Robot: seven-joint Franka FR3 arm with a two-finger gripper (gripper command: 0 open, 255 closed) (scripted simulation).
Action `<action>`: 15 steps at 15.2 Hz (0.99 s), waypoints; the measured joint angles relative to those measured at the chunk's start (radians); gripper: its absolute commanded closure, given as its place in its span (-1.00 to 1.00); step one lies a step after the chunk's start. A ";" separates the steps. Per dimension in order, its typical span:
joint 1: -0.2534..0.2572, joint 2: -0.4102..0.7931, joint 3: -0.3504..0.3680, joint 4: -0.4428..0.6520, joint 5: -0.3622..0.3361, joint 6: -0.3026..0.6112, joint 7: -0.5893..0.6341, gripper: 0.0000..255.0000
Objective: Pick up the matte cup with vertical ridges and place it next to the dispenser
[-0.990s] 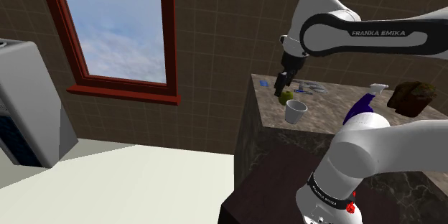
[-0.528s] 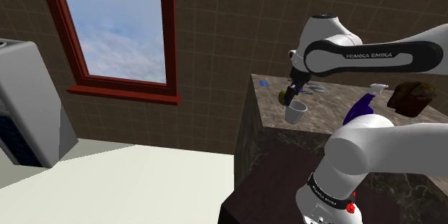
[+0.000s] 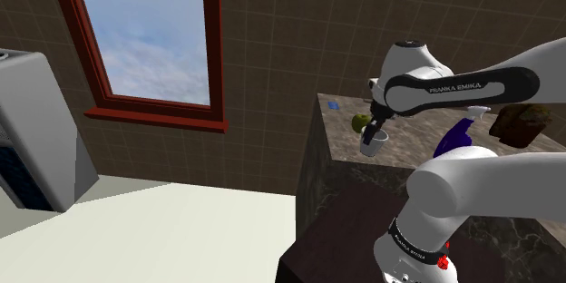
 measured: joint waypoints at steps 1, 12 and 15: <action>-0.004 0.011 -0.005 -0.008 -0.008 0.019 0.002 -1.00; -0.016 0.049 -0.021 -0.025 -0.031 0.076 0.006 1.00; -0.016 0.049 -0.021 -0.024 -0.031 0.076 0.006 1.00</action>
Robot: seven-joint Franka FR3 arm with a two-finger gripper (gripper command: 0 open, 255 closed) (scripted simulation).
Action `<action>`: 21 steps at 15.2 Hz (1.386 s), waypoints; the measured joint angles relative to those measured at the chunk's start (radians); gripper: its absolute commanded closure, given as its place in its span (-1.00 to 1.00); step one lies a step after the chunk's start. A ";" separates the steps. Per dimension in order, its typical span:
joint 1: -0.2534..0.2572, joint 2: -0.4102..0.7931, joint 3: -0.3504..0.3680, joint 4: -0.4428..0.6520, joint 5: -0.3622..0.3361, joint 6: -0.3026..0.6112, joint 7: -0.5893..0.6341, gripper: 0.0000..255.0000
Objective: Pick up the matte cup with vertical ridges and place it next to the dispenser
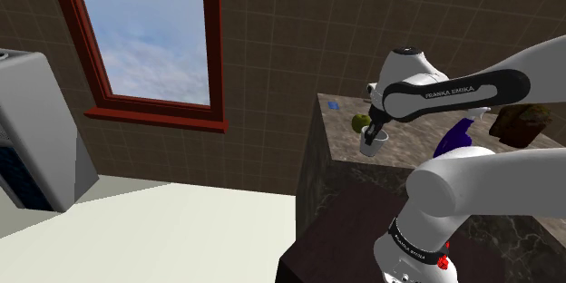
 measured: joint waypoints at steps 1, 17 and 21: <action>0.000 0.000 0.000 0.000 0.000 0.000 0.000 1.00; 0.030 -0.091 0.038 0.105 0.068 -0.194 -0.038 1.00; 0.042 -0.105 0.054 0.154 0.090 -0.255 -0.047 1.00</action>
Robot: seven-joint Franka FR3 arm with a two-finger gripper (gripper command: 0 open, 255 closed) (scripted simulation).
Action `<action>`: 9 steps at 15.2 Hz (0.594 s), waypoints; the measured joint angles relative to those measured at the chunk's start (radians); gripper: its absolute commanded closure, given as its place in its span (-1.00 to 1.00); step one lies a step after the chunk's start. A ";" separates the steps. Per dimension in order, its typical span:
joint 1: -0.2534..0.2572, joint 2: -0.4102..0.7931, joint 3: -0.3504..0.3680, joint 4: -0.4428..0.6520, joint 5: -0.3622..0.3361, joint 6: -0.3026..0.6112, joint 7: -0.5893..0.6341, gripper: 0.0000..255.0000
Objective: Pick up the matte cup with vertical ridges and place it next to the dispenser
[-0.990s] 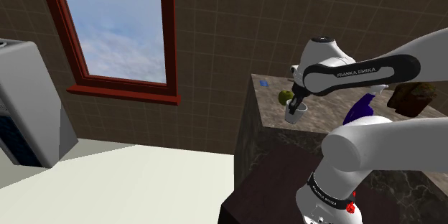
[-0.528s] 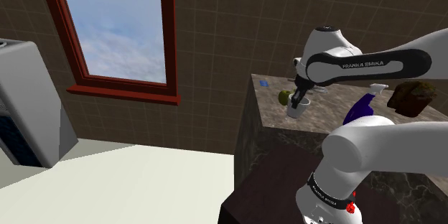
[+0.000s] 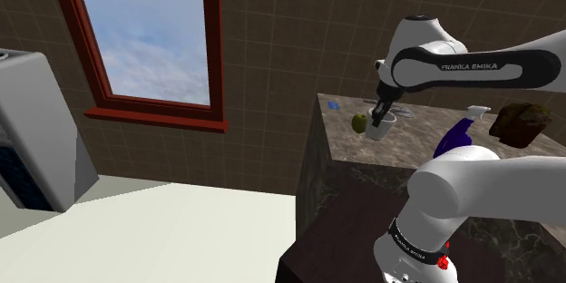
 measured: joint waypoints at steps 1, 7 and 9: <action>0.001 -0.006 0.003 0.011 0.005 -0.016 -0.003 1.00; 0.014 -0.014 0.023 0.084 0.031 -0.097 -0.016 1.00; 0.016 -0.017 0.028 0.110 0.037 -0.124 -0.023 1.00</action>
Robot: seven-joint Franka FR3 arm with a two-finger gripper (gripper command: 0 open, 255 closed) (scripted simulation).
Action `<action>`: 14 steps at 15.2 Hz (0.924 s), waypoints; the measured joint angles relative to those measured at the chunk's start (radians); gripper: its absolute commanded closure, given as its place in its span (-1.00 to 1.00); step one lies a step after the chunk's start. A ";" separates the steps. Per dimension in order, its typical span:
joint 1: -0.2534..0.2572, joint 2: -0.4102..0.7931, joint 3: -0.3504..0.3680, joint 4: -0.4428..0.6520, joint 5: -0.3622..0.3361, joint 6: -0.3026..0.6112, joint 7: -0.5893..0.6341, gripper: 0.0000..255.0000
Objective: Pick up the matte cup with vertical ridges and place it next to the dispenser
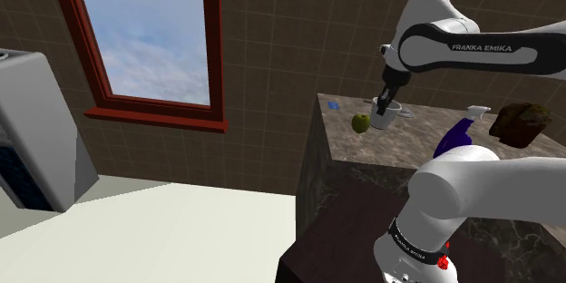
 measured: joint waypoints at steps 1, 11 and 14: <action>0.003 0.001 0.005 0.012 0.005 -0.012 0.001 1.00; 0.018 0.019 0.034 0.155 0.039 -0.134 -0.020 1.00; 0.021 0.027 0.040 0.199 0.047 -0.170 -0.028 1.00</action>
